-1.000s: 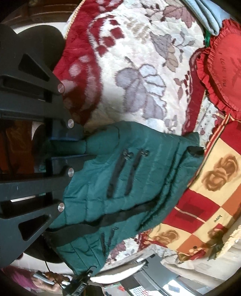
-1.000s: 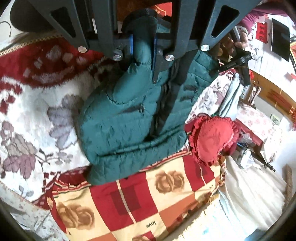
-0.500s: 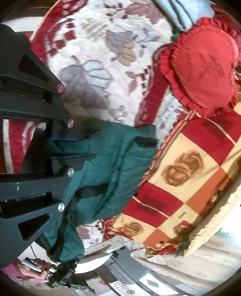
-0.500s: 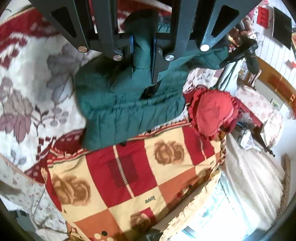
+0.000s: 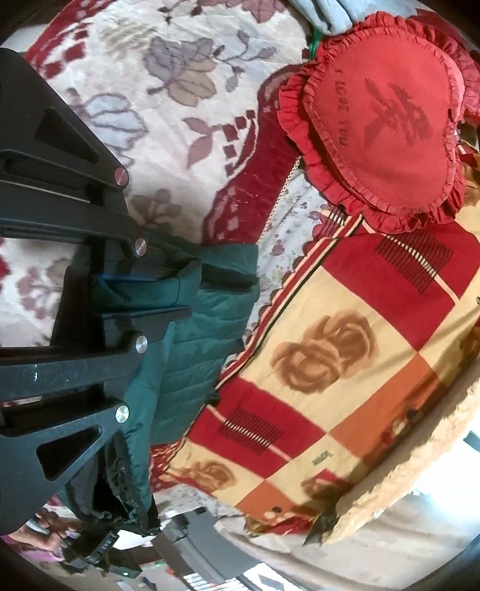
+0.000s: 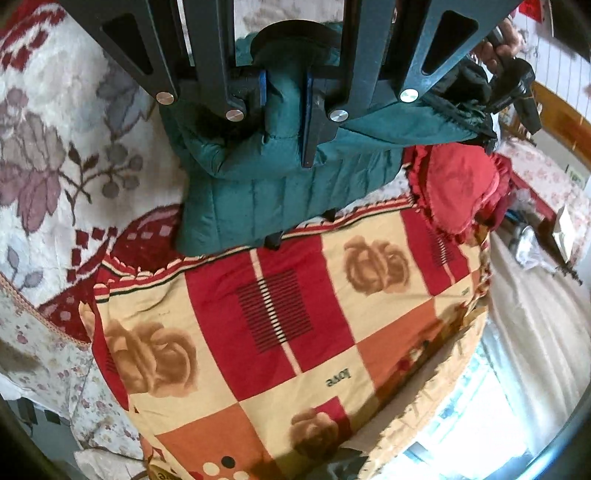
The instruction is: Fold large clothes
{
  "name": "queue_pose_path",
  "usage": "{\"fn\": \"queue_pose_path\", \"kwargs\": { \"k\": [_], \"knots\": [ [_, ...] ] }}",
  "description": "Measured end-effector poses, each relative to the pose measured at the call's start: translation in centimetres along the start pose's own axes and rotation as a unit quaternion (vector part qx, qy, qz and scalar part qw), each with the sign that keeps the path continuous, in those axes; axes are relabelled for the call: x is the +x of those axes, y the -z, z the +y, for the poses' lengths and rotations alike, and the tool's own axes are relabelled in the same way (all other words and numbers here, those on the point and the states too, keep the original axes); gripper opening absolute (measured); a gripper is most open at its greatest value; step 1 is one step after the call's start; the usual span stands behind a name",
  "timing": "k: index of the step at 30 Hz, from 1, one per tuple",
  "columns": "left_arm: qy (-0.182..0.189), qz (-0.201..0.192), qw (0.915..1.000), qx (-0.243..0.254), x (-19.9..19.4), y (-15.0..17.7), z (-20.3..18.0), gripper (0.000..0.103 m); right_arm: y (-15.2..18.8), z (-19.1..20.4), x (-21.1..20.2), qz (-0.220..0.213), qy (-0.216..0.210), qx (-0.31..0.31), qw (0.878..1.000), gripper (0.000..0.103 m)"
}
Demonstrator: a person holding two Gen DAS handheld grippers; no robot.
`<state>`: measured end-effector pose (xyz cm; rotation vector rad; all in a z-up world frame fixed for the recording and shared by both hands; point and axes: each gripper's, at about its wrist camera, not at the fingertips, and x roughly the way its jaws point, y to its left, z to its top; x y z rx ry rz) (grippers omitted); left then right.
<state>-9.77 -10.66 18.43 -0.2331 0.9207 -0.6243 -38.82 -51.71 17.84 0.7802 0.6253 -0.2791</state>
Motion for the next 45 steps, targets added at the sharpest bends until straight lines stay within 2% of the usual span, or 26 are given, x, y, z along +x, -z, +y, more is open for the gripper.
{"fn": "queue_pose_path", "kwargs": {
  "k": [10, 18, 27, 30, 32, 34, 41, 44, 45],
  "knots": [
    [-0.039, 0.020, 0.9987, -0.026, 8.0, -3.7, 0.1, 0.010, -4.1, -1.9, 6.5, 0.010, 0.047, 0.019, 0.999, 0.012],
    [-0.066, 0.023, 0.9974, -0.015, 13.2, -5.6, -0.5, 0.010, -6.5, -3.6, 11.3, 0.019, 0.072, 0.040, 0.996, 0.012],
    [-0.097, 0.029, 0.9948, 0.000, 17.2, -5.0, -0.2, 0.011, -6.4, -5.8, 16.1, 0.034, 0.083, 0.064, 0.994, 0.012],
    [-0.096, 0.026, 0.9950, -0.002, 17.6, -4.9, 0.0, 0.011, -6.1, -6.2, 16.8, 0.037, 0.086, 0.065, 0.993, 0.012],
    [-0.091, 0.023, 0.9955, -0.011, 17.8, -4.8, 0.2, 0.013, -6.2, -6.2, 16.9, 0.038, 0.081, 0.065, 0.994, 0.018],
    [-0.083, 0.022, 0.9961, -0.020, 17.8, -4.8, 0.5, 0.013, -6.4, -6.1, 16.7, 0.039, 0.073, 0.065, 0.994, 0.031],
    [-0.048, 0.040, 0.9976, -0.029, 16.6, -5.6, 0.8, 0.018, -7.1, -4.2, 14.3, 0.020, 0.081, 0.035, 0.996, 0.043],
    [-0.021, 0.044, 0.9975, -0.051, 15.2, -6.1, 1.4, 0.026, -7.5, -3.5, 12.6, -0.004, 0.088, 0.022, 0.996, 0.059],
    [-0.020, 0.042, 0.9976, -0.051, 14.9, -6.2, 1.3, 0.034, -7.6, -3.3, 12.1, -0.015, 0.098, 0.018, 0.995, 0.068]
  ]
}}
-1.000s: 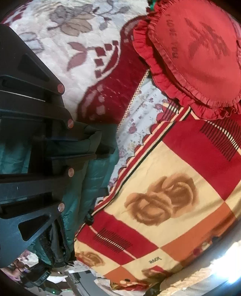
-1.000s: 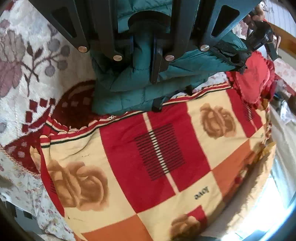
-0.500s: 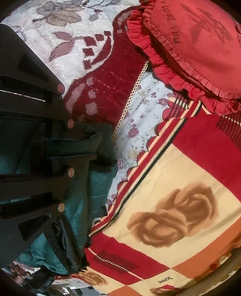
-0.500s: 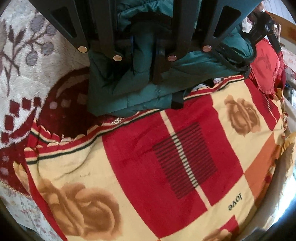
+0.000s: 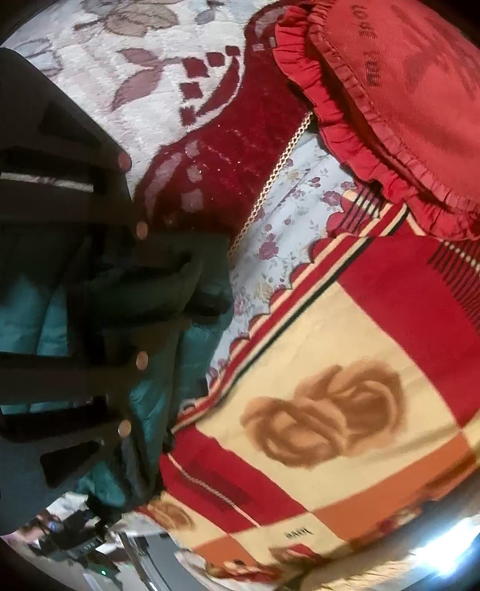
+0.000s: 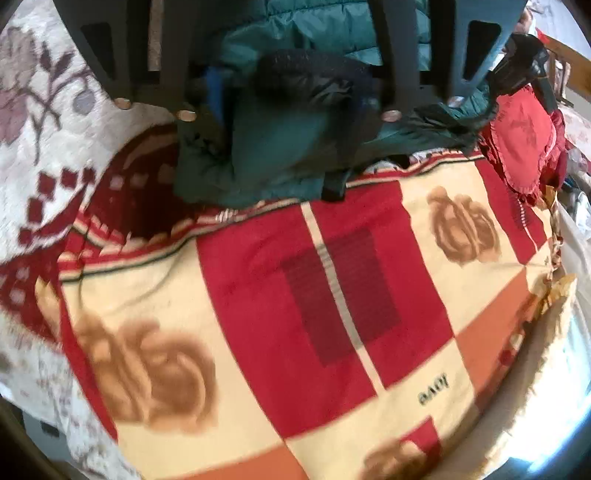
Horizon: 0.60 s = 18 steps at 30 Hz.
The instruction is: Fold large clothes
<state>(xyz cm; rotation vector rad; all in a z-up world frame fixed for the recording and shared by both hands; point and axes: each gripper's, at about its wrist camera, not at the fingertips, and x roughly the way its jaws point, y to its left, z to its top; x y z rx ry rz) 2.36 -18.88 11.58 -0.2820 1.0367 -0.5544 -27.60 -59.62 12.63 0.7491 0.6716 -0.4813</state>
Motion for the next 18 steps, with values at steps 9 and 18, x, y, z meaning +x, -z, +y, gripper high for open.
{"fn": "queue_pose_path", "kwargs": {
  "k": [9, 18],
  "knots": [
    [-0.018, -0.083, 0.9964, 0.006, -4.3, 0.2, -0.5, 0.076, 2.6, 5.9, -1.9, 0.006, -0.057, -0.096, 0.994, 0.069],
    [-0.129, -0.035, 0.9828, 0.127, 2.0, 2.4, -4.9, 0.076, 7.2, 16.0, 7.9, 0.058, 0.007, -0.269, 0.961, 0.063]
  ]
}}
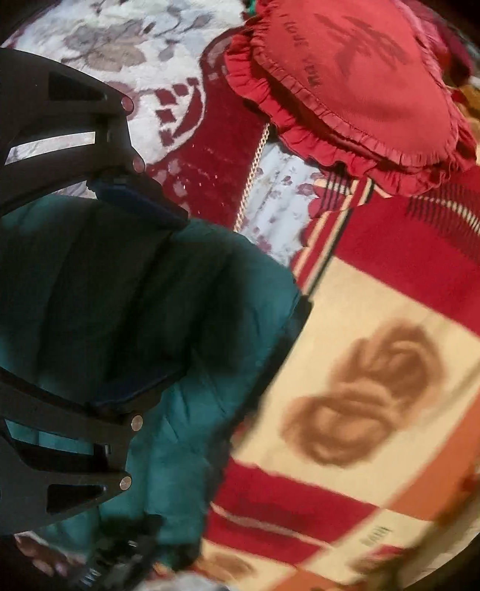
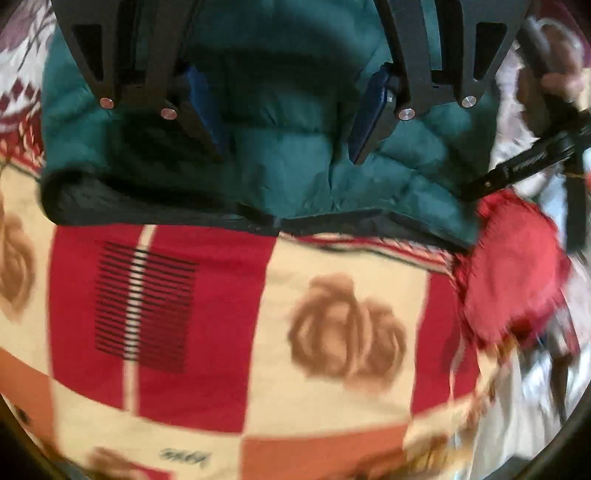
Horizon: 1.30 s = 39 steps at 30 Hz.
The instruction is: Fold large clothes
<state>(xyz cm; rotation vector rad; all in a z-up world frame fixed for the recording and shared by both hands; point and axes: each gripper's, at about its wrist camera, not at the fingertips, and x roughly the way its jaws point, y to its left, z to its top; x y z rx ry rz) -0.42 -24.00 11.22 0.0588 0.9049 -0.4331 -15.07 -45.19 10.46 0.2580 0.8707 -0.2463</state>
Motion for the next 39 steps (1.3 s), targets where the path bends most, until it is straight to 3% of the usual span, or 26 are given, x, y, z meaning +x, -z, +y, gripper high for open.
{"fn": "queue_pose_path", "kwargs": {
  "k": [4, 7, 11, 16, 19, 22, 25, 30, 34, 39],
  "knots": [
    [-0.002, 0.020, 0.9997, -0.011, 2.9, 0.2, 0.6, 0.076, 0.3, -1.1, 4.1, 0.019, 0.053, 0.006, 0.998, 0.063],
    [0.006, 0.025, 0.9994, -0.025, 4.1, 0.0, 1.1, 0.085, 0.9, -2.7, 6.3, 0.028, 0.052, 0.039, 0.997, 0.063],
    [0.019, 0.040, 0.9984, -0.036, 5.7, 0.2, 1.5, 0.087, 1.7, -3.9, 7.6, 0.028, 0.046, 0.060, 0.997, 0.063],
    [0.010, 0.034, 0.9990, -0.028, 5.0, 0.6, 1.6, 0.088, 1.6, -4.3, 5.7, 0.038, 0.034, 0.076, 0.996, 0.063],
    [0.016, 0.016, 0.9993, -0.029, 3.1, 0.7, 1.7, 0.088, 1.7, -5.2, 1.5, -0.006, -0.002, 0.096, 0.995, 0.063],
    [0.030, -0.007, 0.9989, -0.036, 1.4, 0.7, 1.6, 0.088, 2.2, -6.9, -2.1, -0.043, 0.027, 0.088, 0.995, 0.063],
    [0.027, -0.010, 0.9994, -0.020, 1.0, 0.6, 0.5, 0.088, 2.8, -9.2, -3.1, -0.055, 0.065, 0.091, 0.992, 0.063],
    [0.008, 0.006, 0.9999, -0.009, 2.9, 1.0, -1.0, 0.088, 3.3, -12.2, -0.9, -0.031, 0.091, 0.128, 0.987, 0.063],
    [-0.016, 0.011, 0.9998, 0.004, 4.8, 1.4, -1.4, 0.088, 3.9, -12.6, 1.9, -0.001, 0.113, 0.112, 0.987, 0.063],
    [-0.015, 0.005, 0.9999, 0.003, 6.1, 1.6, -1.5, 0.089, 4.4, -13.7, 3.9, -0.006, 0.106, 0.138, 0.985, 0.065]
  ]
}}
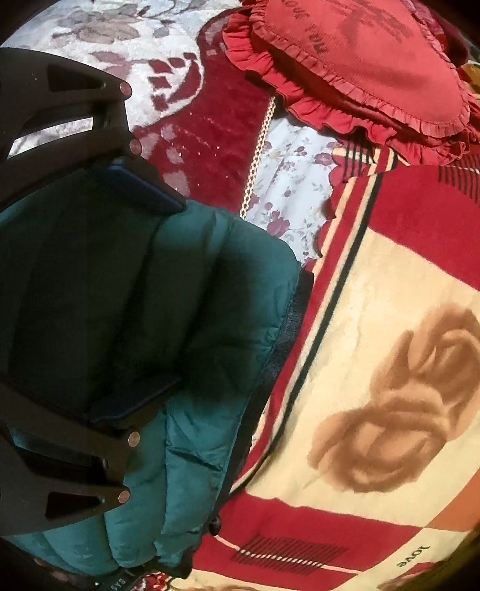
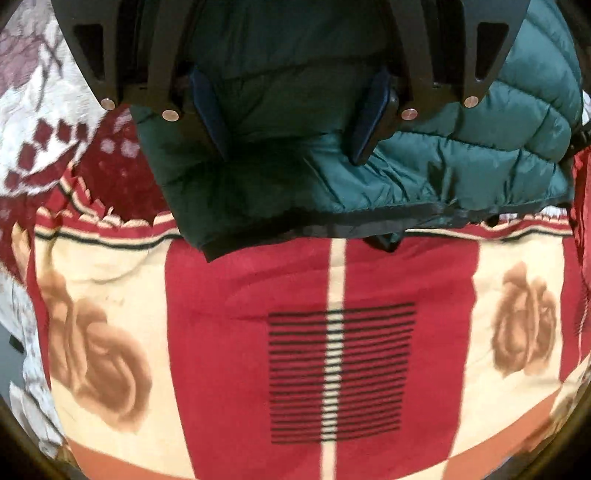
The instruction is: Fold large clothes
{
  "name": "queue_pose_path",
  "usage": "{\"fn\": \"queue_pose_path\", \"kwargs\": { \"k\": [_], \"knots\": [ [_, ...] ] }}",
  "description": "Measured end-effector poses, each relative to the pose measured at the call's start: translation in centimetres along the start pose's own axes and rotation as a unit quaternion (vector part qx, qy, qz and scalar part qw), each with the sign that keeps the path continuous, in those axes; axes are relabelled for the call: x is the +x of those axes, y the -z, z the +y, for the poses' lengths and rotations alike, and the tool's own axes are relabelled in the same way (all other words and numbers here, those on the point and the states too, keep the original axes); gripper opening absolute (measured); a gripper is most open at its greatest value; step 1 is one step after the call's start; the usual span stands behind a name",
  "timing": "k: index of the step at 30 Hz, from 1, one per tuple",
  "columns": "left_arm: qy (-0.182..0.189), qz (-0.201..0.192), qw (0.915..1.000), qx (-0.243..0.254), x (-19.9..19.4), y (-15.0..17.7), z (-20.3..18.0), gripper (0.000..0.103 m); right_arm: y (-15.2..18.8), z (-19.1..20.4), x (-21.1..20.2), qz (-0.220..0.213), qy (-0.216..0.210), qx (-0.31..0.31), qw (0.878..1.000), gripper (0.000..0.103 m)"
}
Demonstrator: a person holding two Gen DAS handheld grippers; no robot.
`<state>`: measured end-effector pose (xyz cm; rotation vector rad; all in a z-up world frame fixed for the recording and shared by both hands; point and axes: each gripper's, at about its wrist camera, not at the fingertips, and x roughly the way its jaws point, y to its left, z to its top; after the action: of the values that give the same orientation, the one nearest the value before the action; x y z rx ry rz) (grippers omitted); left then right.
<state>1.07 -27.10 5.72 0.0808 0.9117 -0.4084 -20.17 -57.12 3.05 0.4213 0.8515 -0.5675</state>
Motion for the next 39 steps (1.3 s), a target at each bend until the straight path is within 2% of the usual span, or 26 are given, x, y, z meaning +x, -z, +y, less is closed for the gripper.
{"fn": "queue_pose_path", "kwargs": {
  "k": [6, 7, 13, 17, 22, 26, 31, 35, 39],
  "knots": [
    [-0.002, 0.004, 1.0000, 0.007, 0.3, 0.0, -0.1, 0.090, -0.4, 0.7, -0.3, 0.005, 0.014, -0.010, 1.000, 0.066],
    [-0.003, 0.008, 0.9999, 0.010, 0.1, -0.1, -0.1, 0.090, -0.5, 0.9, -1.5, 0.001, 0.013, -0.009, 1.000, 0.066],
    [0.006, -0.008, 0.9999, 0.010, -3.0, 0.0, 0.5, 0.090, 0.8, 2.5, -8.7, -0.039, -0.081, -0.001, 0.996, 0.068],
    [0.026, -0.017, 0.9995, 0.004, -5.0, 0.7, 0.8, 0.090, 3.3, 5.3, -11.0, -0.042, -0.107, -0.042, 0.993, 0.068],
    [0.018, -0.022, 0.9993, 0.023, -6.2, 1.8, 0.3, 0.090, 6.2, 7.3, -9.5, -0.028, -0.100, -0.073, 0.992, 0.068],
    [0.012, -0.006, 0.9995, 0.028, -5.0, 2.9, 0.1, 0.090, 6.9, 7.9, -7.2, -0.015, -0.078, -0.085, 0.993, 0.070],
    [0.006, -0.009, 0.9993, 0.035, -3.8, 3.8, -0.2, 0.091, 7.3, 8.4, -5.0, -0.009, -0.055, -0.102, 0.993, 0.075],
    [0.001, -0.004, 0.9994, 0.035, -3.8, 3.8, -0.2, 0.092, 6.6, 8.2, -5.8, 0.011, -0.057, -0.100, 0.993, 0.075],
    [0.007, 0.005, 0.9996, 0.027, -4.4, 3.8, 0.1, 0.092, 6.5, 7.4, -9.4, -0.007, -0.070, -0.080, 0.994, 0.075]
  ]
}}
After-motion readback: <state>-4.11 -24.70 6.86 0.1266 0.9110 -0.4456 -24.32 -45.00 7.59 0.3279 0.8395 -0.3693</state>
